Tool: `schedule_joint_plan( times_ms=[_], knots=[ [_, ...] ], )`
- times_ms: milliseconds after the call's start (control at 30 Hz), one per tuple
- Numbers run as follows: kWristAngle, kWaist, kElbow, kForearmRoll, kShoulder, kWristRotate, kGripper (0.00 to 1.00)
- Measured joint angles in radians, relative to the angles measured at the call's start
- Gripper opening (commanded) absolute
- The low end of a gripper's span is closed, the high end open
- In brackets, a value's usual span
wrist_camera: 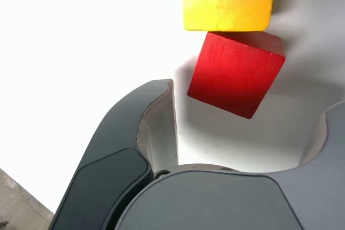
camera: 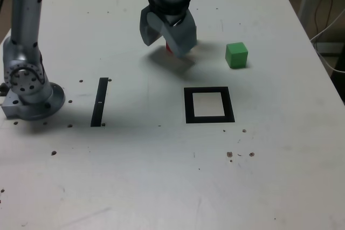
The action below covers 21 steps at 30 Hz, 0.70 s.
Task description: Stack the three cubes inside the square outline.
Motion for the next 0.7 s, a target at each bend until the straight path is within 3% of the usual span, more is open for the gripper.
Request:
schedule_joint_plan(
  times_ms=[233,500,700],
  knots=[
    [-0.025,0.000,0.001,-0.031,0.020,0.002,0.86],
    [-0.023,0.000,-0.009,-0.047,0.035,0.012,0.80],
    [-0.024,0.002,-0.009,-0.069,0.057,0.016,0.60]
  ],
)
